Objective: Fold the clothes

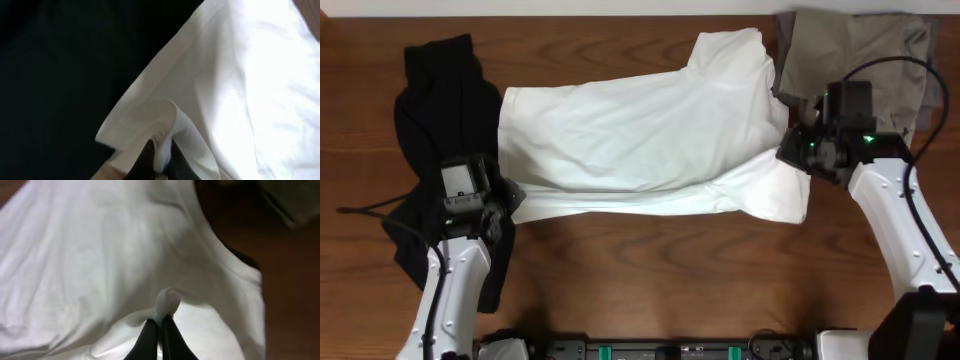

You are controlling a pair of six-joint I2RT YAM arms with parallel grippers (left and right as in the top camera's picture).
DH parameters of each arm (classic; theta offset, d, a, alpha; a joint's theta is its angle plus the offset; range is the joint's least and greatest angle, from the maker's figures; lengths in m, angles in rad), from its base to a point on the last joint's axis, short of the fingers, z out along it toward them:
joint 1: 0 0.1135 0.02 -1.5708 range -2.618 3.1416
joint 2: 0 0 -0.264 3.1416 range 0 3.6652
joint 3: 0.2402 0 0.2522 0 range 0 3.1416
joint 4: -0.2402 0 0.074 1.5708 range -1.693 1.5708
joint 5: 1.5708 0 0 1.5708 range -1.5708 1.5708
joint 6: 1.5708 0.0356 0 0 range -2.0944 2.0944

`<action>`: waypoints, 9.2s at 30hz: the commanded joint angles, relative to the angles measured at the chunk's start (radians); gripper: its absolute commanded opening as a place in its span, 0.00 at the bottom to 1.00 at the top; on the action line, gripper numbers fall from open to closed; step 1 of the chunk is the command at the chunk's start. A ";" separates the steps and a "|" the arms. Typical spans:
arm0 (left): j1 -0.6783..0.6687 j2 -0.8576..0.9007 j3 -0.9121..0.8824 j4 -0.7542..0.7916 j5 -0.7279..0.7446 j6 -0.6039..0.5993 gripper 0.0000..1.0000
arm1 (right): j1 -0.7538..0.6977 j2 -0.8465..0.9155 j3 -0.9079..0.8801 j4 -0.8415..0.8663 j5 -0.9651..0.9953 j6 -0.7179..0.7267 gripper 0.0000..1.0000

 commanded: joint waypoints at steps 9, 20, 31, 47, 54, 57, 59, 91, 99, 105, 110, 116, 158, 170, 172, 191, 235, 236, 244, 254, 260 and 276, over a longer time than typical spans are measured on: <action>0.002 0.010 0.008 0.127 -0.008 0.018 0.06 | 0.022 0.047 0.037 0.100 0.000 -0.016 0.01; 0.002 -0.177 0.036 -0.111 0.042 0.030 0.06 | 0.022 -0.026 0.217 -0.230 0.027 -0.039 0.01; 0.003 -0.344 0.092 -0.560 0.041 0.085 0.06 | 0.021 -0.169 0.235 -0.631 0.067 -0.038 0.01; 0.003 -0.342 0.134 -0.782 0.036 0.158 0.06 | -0.079 -0.272 0.251 -0.803 0.055 -0.080 0.01; 0.003 -0.288 0.134 -0.676 0.024 0.156 0.06 | -0.083 -0.242 0.281 -0.655 0.019 -0.080 0.01; 0.003 -0.232 0.134 -0.626 0.025 0.154 0.06 | -0.083 -0.191 0.281 -0.637 0.015 -0.084 0.01; 0.003 -0.190 0.134 -0.588 0.025 0.154 0.06 | -0.083 -0.148 0.281 -0.622 0.015 -0.092 0.01; 0.003 0.242 0.134 0.083 0.025 0.156 0.06 | 0.005 0.293 0.281 -0.089 -0.029 -0.124 0.01; 0.003 0.279 0.133 0.125 0.023 0.159 0.06 | -0.001 0.304 0.281 -0.061 -0.014 -0.120 0.01; 0.003 0.280 0.133 0.155 -0.003 0.159 0.06 | -0.008 0.305 0.281 -0.044 -0.014 -0.116 0.01; 0.003 0.280 0.133 0.169 -0.016 0.159 0.06 | -0.007 0.305 0.281 -0.040 -0.014 -0.117 0.01; 0.003 0.280 0.133 0.169 -0.016 0.159 0.44 | -0.007 0.305 0.281 -0.040 -0.014 -0.117 0.27; -0.087 0.635 1.229 -0.784 -0.020 0.474 0.98 | 0.048 0.455 1.110 -0.599 0.039 -0.414 0.78; -0.084 1.014 1.512 -0.724 -0.049 0.549 0.96 | 0.133 0.538 1.136 -0.594 0.083 -0.431 0.74; -0.080 1.037 1.512 -0.692 -0.068 0.553 0.94 | 0.141 0.538 1.136 -0.593 0.083 -0.419 0.72; -0.071 1.185 1.511 -0.566 -0.065 0.653 0.79 | 0.152 0.538 1.136 -0.599 0.084 -0.386 0.58; -0.071 1.309 1.510 -0.500 -0.073 0.652 0.35 | 0.153 0.538 1.136 -0.589 0.084 -0.386 0.45; -0.071 1.309 1.510 -0.501 -0.073 0.652 0.29 | 0.153 0.538 1.136 -0.584 0.084 -0.386 0.45; -0.071 1.307 1.511 -0.539 -0.073 0.649 0.06 | 0.153 0.538 1.136 -0.488 0.088 -0.386 0.41; -0.069 1.236 1.511 -0.568 -0.073 0.602 0.06 | 0.160 0.620 1.136 -0.266 0.166 -0.374 0.44; -0.069 1.227 1.511 -0.575 -0.073 0.603 0.06 | 0.146 0.755 1.136 -0.169 0.205 -0.375 0.54; -0.069 1.227 1.511 -0.583 -0.073 0.603 0.06 | 0.056 0.930 1.136 0.012 0.183 -0.322 0.48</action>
